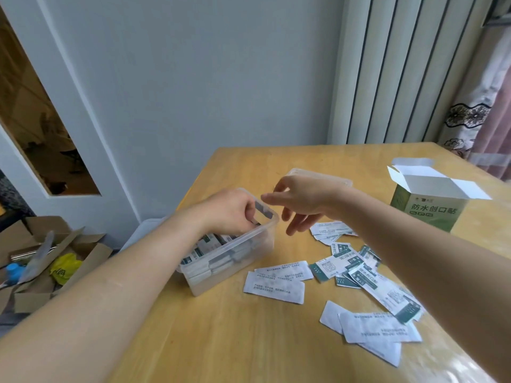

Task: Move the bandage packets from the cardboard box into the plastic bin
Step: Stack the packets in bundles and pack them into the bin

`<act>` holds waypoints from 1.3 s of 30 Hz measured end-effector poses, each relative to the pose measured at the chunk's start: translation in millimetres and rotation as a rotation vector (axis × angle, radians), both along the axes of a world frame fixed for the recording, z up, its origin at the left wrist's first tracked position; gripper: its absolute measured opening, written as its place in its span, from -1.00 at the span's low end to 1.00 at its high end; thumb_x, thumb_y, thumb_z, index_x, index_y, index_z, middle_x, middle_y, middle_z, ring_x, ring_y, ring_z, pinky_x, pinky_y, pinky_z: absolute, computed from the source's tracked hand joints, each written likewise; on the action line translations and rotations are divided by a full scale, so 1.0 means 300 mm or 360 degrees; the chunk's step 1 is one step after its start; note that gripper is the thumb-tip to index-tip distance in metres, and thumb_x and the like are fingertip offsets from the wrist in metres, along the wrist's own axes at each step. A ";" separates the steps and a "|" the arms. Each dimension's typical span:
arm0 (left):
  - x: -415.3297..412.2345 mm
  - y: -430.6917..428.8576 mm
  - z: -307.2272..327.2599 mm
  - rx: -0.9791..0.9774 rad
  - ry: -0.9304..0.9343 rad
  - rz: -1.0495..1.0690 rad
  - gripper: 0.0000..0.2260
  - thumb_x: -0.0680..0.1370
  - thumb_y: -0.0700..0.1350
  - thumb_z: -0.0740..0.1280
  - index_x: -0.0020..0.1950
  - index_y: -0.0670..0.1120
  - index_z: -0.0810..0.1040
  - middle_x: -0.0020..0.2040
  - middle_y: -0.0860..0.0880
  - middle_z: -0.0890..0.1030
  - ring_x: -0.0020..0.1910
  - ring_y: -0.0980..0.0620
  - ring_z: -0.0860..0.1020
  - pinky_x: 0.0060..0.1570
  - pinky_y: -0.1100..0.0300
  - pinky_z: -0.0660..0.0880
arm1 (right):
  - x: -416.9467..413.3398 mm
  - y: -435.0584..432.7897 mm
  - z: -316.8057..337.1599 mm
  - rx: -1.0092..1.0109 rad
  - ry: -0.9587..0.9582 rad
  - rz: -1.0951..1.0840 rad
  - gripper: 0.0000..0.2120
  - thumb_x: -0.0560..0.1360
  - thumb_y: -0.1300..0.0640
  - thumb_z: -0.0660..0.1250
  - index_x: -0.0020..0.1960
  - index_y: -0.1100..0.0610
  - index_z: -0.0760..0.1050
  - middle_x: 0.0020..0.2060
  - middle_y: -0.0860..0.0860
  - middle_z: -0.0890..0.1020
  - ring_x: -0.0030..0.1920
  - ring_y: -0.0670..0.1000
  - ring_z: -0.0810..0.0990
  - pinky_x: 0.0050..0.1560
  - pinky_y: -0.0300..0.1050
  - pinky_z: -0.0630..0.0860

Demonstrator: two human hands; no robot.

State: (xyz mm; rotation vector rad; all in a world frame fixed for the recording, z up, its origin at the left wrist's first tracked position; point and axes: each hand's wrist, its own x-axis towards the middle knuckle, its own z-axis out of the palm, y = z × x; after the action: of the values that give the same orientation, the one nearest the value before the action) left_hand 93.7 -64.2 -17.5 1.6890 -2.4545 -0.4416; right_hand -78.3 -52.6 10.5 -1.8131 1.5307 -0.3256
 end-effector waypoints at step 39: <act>-0.418 0.216 -0.197 -0.0067 0.0474 0.0240 -0.58 0.45 -0.11 0.47 0.26 0.13 0.46 -0.23 0.07 0.50 -0.26 0.06 0.47 -0.29 0.17 0.34 | -0.448 0.294 -0.271 -0.0403 0.0014 -0.0239 -0.92 0.41 0.17 0.42 -0.13 0.03 0.57 -0.42 -0.12 0.47 -0.44 -0.13 0.40 -0.46 -0.29 0.29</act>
State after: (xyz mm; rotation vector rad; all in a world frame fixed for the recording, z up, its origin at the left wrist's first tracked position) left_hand -31.6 0.7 -76.5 1.6420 -2.0976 -0.5718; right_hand -212.8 35.7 -70.7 -1.8946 1.6986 -0.6075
